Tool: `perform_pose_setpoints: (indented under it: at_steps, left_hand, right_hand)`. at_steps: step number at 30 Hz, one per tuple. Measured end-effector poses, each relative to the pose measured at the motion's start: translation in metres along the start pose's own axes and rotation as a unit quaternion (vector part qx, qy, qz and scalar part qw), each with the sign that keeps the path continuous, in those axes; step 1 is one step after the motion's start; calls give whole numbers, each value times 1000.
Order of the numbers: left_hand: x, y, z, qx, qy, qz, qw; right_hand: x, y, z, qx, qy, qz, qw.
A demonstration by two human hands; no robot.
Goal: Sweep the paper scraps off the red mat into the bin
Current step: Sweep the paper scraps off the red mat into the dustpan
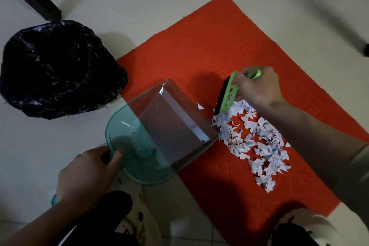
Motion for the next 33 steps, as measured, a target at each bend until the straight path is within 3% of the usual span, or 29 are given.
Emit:
perform_pose_setpoints:
  at_steps: [5, 12, 18, 21, 27, 33]
  left_hand:
    - [-2, -2, -1, 4, 4, 7, 1000]
    - [-4, -9, 1, -3, 3, 9, 1000]
    - [-4, -13, 0, -5, 6, 4, 1000]
    - [-4, -16, 1, -2, 2, 5, 1000]
    - [-9, -21, 2, 1, 1, 2, 1000]
    - [-16, -19, 1, 14, 19, -10, 1000]
  right_hand:
    - [-5, 13, -12, 56, 12, 20, 998]
    - [-20, -7, -38, 97, 82, -27, 991]
    - [-15, -17, 0, 46, 41, -1, 998]
    - [-20, -11, 9, 88, 34, -7, 995]
    - [-30, -10, -2, 141, 41, -37, 989]
    - [-40, -34, -14, 97, 53, -59, 992]
Point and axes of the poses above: each hand's wrist, its own x-axis towards the middle knuckle, its own z-axis out of the back of the hand, y = z × x, the point moved 10 cm from there along x, towards the middle knuckle, and after that the axes turned 11 degrees about -y, right-handed, at the moved point
